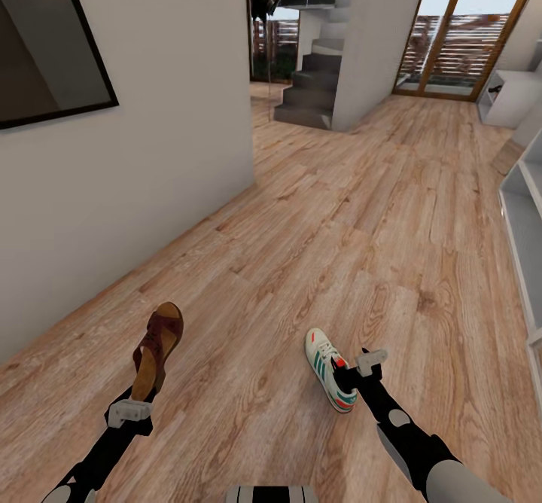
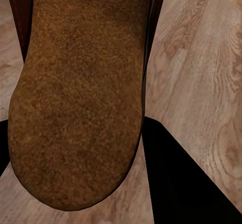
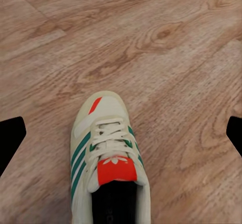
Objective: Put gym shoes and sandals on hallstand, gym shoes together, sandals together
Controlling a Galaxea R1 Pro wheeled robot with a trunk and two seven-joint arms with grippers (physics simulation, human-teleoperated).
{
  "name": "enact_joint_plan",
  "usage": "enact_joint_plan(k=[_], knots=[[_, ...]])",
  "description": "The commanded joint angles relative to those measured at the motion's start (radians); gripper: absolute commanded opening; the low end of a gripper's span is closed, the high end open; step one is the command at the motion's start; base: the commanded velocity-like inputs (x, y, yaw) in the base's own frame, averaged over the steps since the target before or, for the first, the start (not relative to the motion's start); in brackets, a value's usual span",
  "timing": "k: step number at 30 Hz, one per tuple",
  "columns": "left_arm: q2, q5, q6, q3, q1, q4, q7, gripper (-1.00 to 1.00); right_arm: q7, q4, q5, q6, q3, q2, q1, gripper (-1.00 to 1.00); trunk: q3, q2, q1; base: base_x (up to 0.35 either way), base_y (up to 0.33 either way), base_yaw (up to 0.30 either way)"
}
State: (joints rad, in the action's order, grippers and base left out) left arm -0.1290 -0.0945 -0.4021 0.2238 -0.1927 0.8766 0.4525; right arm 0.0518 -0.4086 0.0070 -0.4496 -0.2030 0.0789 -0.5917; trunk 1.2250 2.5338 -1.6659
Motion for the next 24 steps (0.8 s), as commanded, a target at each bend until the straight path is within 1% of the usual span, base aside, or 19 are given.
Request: enact_joint_plan(k=[1,12,22,24], knots=[[0.000,-0.007,0.000,0.002,-0.001,-0.001,0.009,-1.00,0.002,0.001,0.001,-0.003,-0.001,0.000,0.000,1.00,0.001,0.000,0.000,0.000,0.000,0.000],[0.000,-0.007,0.000,0.002,-0.001,-0.001,0.010,-1.00,0.003,0.001,0.001,-0.003,-0.003,0.001,0.001,1.00,0.006,0.000,0.000,0.000,0.000,0.000],[0.000,-0.007,0.000,0.002,-0.001,-0.001,0.010,-1.00,0.003,0.002,0.001,-0.003,-0.004,0.001,0.001,1.00,0.018,0.000,0.000,0.000,0.000,0.000],[0.000,-0.007,0.000,0.002,-0.001,-0.001,0.010,-1.00,0.002,0.021,0.001,-0.003,-0.004,0.001,0.000,1.00,0.021,0.000,0.000,0.000,0.000,0.000]])
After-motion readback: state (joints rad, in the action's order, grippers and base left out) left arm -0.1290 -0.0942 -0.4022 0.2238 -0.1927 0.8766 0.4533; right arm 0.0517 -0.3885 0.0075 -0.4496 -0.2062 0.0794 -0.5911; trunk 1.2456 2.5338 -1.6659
